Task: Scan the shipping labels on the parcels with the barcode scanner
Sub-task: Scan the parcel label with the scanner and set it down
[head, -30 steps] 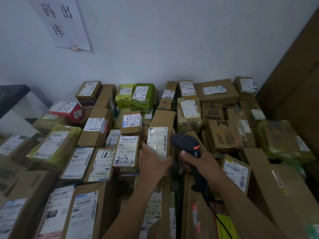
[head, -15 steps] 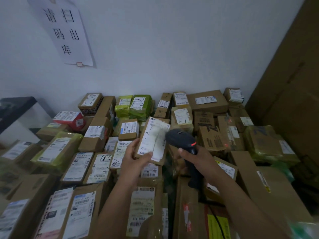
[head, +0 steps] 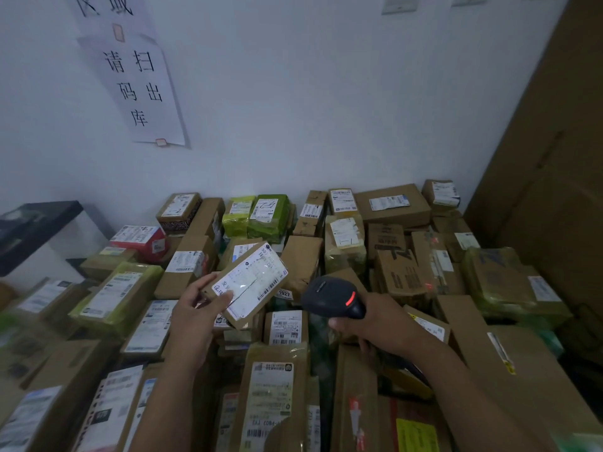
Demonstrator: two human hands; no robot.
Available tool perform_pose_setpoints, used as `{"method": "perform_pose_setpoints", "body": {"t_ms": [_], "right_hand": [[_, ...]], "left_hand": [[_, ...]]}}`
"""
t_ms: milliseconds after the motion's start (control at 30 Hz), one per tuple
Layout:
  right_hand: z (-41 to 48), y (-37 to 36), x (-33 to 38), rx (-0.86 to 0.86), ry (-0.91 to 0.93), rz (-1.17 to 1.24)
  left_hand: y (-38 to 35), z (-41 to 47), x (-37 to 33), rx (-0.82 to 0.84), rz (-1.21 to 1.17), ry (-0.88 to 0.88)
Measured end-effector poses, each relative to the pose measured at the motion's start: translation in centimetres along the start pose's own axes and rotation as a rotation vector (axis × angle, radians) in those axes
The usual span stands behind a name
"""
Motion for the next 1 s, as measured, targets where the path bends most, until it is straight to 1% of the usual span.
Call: {"method": "perform_pose_setpoints", "body": {"t_ms": [400,667,833,933,1000], "right_hand": [[-0.5,-0.4,0.7,0.062,0.002,-0.006],[-0.8,0.0,0.1,0.047,-0.027,0.038],[-1.3,1.5,-1.6,-0.060,-0.060,0.111],[-1.6,2.9,-2.8,-0.166,-0.098,0.165],[-1.9,3.7,-3.7,-0.240,-0.127,0.200]], "left_hand": [[-0.1,-0.3,0.9,-0.009,-0.002,0.010],[-1.6,-1.0,0.9,0.000,0.018,-0.008],[-4.5,-1.0,1.3,0.004,0.086,0.003],[-7.0,-1.0,2.2,0.014,0.077,0.090],[-9.2,-1.1,3.1,0.057,0.076,0.161]]}}
Point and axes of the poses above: each hand's wrist, its own z-axis towards the middle knuckle, its own y-axis out of the back of the hand, x = y × z, the point moved 3 cm from there along z, towards the middle knuckle, and after that the axes turned 1 degree about y, right-handed, at the moved point
